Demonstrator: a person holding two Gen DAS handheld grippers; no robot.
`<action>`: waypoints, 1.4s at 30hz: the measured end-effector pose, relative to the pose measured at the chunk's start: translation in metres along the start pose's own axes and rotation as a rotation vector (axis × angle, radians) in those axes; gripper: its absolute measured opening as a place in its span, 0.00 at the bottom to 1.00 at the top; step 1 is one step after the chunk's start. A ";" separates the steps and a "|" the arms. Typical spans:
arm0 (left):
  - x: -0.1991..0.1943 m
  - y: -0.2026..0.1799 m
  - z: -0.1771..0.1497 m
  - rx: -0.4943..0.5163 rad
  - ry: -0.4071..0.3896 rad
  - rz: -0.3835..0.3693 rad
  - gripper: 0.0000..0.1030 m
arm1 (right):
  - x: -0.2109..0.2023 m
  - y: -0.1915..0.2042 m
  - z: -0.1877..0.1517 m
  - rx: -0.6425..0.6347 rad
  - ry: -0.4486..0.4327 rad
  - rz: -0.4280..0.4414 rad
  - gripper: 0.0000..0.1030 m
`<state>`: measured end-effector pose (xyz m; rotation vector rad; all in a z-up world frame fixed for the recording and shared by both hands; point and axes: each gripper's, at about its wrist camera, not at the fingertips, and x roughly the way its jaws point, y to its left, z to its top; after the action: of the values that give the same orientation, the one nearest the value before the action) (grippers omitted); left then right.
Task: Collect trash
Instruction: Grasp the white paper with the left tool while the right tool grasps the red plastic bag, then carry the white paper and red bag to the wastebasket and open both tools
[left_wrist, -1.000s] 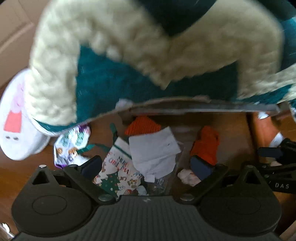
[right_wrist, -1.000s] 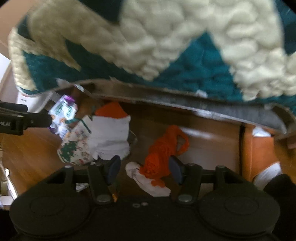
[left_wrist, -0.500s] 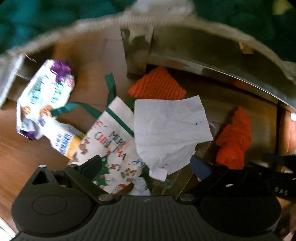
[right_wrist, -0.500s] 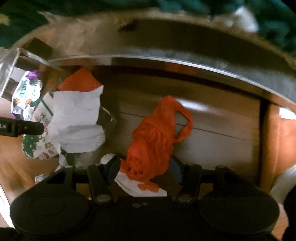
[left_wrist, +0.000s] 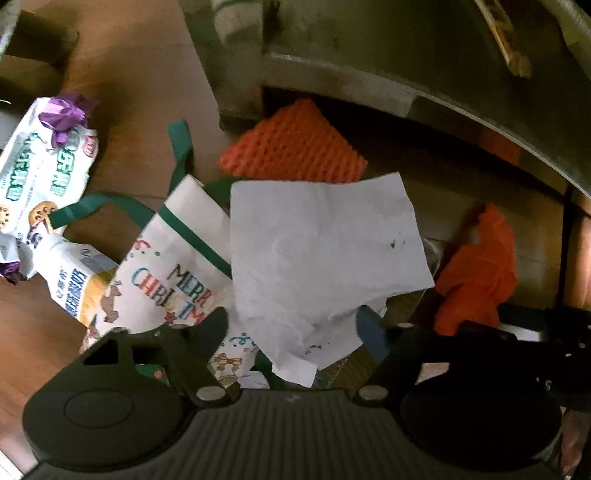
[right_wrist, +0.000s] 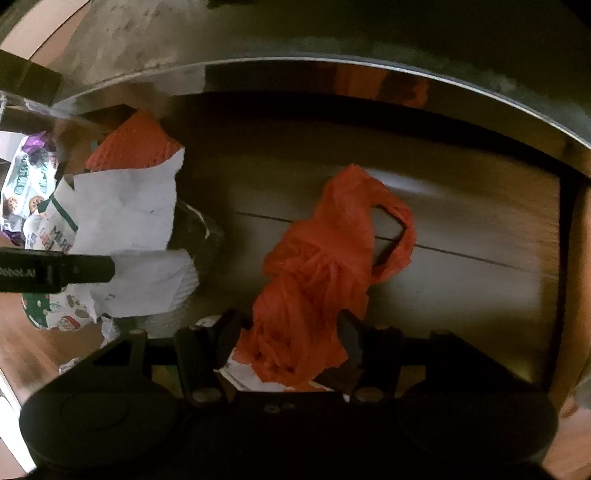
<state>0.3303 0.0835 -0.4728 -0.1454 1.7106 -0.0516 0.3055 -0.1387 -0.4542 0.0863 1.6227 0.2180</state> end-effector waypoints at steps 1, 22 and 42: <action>0.003 0.000 0.000 -0.001 0.007 -0.006 0.60 | 0.001 0.000 0.001 0.000 -0.002 -0.001 0.56; -0.032 0.009 -0.005 -0.007 0.001 -0.043 0.12 | -0.027 0.005 -0.008 -0.080 -0.070 -0.025 0.29; -0.250 -0.048 -0.102 0.143 -0.230 -0.005 0.12 | -0.244 0.056 -0.100 -0.258 -0.331 0.033 0.29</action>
<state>0.2674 0.0628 -0.2070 -0.0471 1.4712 -0.1548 0.2181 -0.1387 -0.1991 -0.0472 1.2543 0.4148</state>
